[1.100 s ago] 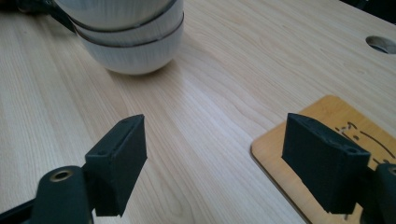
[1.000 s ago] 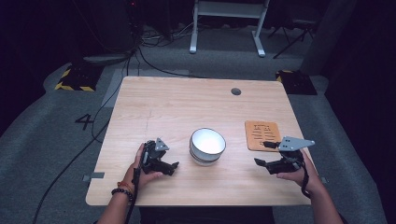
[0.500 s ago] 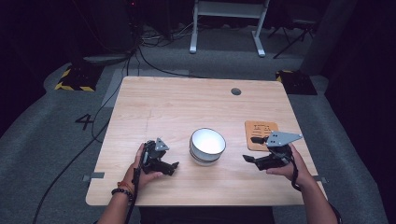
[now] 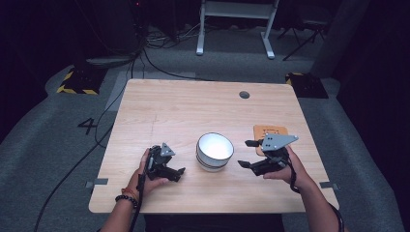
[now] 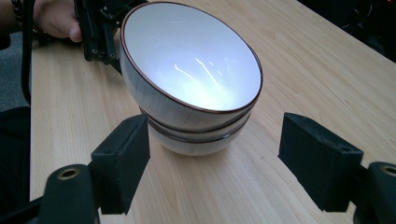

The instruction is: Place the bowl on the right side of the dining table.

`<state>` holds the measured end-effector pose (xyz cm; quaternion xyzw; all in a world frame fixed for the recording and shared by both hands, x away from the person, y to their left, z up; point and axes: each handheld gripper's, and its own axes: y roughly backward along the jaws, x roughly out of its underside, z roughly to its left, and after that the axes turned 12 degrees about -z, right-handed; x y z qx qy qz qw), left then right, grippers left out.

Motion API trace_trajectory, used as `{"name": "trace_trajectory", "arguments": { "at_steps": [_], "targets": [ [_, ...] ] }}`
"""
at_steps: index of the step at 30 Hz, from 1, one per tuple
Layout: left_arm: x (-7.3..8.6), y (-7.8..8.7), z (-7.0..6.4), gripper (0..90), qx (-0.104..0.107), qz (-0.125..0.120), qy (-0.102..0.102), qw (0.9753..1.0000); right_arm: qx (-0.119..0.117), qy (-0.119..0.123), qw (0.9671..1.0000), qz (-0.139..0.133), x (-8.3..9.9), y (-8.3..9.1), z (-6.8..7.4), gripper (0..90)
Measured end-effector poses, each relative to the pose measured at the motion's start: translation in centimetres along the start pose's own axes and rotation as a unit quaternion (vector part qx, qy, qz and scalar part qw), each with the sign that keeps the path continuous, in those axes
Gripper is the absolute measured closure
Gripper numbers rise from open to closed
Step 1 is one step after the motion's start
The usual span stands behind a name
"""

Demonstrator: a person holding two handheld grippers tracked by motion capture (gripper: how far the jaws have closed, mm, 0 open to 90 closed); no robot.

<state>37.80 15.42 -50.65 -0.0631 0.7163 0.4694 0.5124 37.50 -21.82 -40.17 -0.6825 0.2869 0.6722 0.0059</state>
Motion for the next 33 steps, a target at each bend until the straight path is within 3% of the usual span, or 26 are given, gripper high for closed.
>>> {"name": "trace_trajectory", "arguments": {
  "at_steps": [33],
  "targets": [
    [0.0,0.0,0.0,0.1,0.0,0.0,0.0,1.0,-0.053,0.025,0.9982,0.013,-1.7,-4.3,2.1,25.5]
  ]
}}
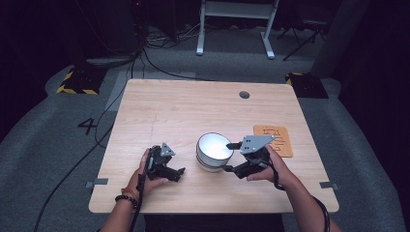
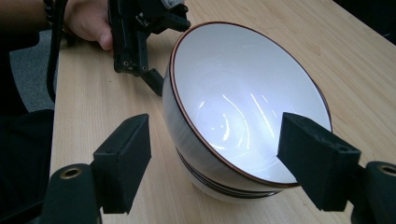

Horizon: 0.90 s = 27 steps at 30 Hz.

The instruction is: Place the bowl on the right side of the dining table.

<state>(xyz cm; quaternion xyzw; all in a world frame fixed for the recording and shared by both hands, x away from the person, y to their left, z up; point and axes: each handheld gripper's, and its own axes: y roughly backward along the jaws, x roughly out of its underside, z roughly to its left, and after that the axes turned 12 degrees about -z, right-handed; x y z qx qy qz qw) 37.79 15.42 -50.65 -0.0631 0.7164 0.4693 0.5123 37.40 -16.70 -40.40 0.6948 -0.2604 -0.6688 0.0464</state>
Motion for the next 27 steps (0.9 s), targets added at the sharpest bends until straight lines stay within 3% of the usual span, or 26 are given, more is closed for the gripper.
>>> {"name": "trace_trajectory", "arguments": {
  "at_steps": [19,27],
  "targets": [
    [0.0,0.0,0.0,0.1,0.0,0.0,0.0,1.0,-0.028,-0.002,0.9993,0.023,-0.2,-2.7,-0.3,30.2],
    [0.0,0.0,0.0,0.1,0.0,0.0,0.0,1.0,-0.037,-0.003,0.9988,0.032,-0.1,-3.6,-0.4,38.5]
  ]
}}
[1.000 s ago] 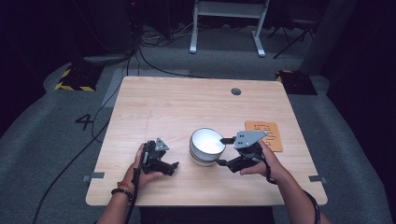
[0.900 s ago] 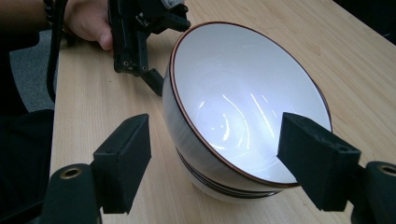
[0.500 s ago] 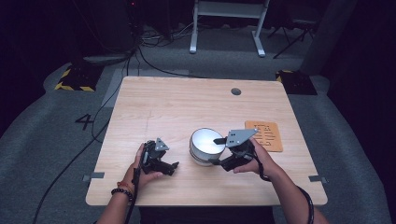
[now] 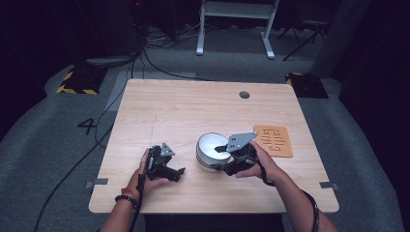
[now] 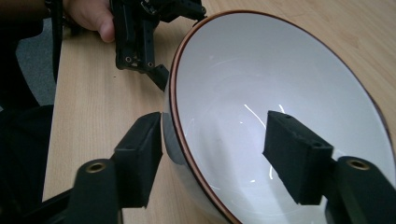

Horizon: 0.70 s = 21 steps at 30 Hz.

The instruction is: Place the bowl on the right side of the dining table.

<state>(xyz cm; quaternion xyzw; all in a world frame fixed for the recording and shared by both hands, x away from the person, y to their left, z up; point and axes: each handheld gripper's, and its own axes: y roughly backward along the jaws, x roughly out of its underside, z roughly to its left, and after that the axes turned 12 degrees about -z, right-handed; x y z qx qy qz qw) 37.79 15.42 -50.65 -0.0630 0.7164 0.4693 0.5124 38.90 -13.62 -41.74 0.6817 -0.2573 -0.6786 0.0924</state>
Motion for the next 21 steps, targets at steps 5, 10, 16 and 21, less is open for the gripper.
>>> {"name": "trace_trajectory", "arguments": {
  "at_steps": [5,10,16,21],
  "targets": [
    [0.0,0.0,0.0,0.1,0.0,0.0,0.0,1.0,-0.019,0.004,0.9997,0.012,0.1,-0.8,0.0,50.6],
    [0.0,0.0,0.0,0.1,0.0,0.0,0.0,1.0,-0.04,0.002,0.9991,0.016,0.0,-1.0,-0.2,57.2],
    [0.0,0.0,0.0,0.1,0.0,0.0,0.0,1.0,-0.075,-0.002,0.9968,0.027,-0.4,-1.1,-0.3,74.1],
    [0.0,0.0,0.0,0.1,0.0,0.0,0.0,1.0,-0.089,0.003,0.9959,0.018,-0.9,-1.0,-0.2,81.8]
  ]
}}
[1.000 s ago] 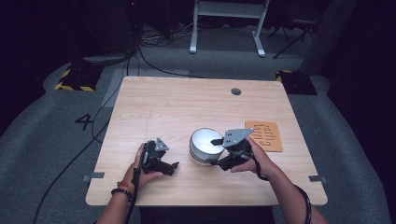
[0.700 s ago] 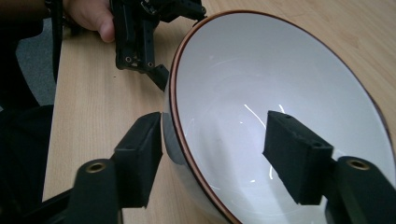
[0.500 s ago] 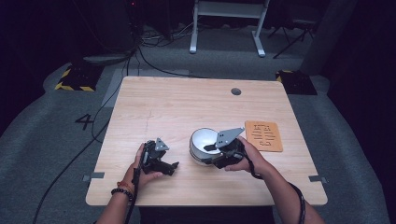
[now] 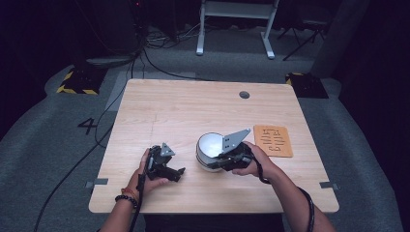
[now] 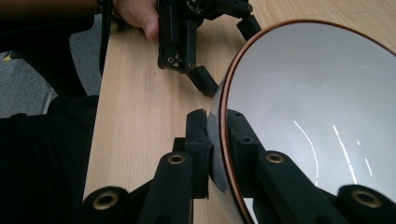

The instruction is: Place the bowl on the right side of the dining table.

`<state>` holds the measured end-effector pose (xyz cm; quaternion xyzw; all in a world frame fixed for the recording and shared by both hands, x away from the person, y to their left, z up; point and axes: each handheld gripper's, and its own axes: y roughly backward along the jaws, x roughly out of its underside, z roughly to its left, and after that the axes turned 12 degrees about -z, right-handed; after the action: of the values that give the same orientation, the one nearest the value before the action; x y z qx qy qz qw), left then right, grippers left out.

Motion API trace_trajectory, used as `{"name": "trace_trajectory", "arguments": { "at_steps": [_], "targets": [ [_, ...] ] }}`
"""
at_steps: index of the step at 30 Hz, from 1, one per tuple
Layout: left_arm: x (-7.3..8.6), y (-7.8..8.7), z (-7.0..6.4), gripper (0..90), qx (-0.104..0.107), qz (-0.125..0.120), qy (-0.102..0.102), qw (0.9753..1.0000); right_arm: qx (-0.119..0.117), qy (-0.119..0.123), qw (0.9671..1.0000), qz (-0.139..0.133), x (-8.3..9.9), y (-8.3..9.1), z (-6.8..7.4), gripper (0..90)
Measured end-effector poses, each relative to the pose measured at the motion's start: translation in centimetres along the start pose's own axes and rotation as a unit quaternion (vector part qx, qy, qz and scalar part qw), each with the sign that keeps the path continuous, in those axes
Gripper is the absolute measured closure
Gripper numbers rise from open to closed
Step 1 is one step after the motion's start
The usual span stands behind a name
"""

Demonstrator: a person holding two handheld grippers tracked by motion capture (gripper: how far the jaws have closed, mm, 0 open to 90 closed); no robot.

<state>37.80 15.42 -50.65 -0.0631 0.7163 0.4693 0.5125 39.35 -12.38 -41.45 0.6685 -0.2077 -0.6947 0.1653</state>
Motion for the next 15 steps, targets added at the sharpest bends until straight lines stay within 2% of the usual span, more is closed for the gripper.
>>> {"name": "trace_trajectory", "arguments": {
  "at_steps": [7,11,15],
  "targets": [
    [0.0,0.0,0.0,0.1,0.0,0.0,0.0,1.0,0.002,0.001,1.0,0.002,-0.3,0.07,0.13,83.2],
    [0.0,0.0,0.0,0.1,0.0,0.0,0.0,1.0,0.001,-0.006,0.9999,-0.011,-0.46,0.32,0.11,83.0],
    [0.0,0.0,0.0,0.1,0.0,0.0,0.0,1.0,0.003,-0.008,0.9999,-0.012,-0.57,0.38,0.14,82.9]
  ]
}}
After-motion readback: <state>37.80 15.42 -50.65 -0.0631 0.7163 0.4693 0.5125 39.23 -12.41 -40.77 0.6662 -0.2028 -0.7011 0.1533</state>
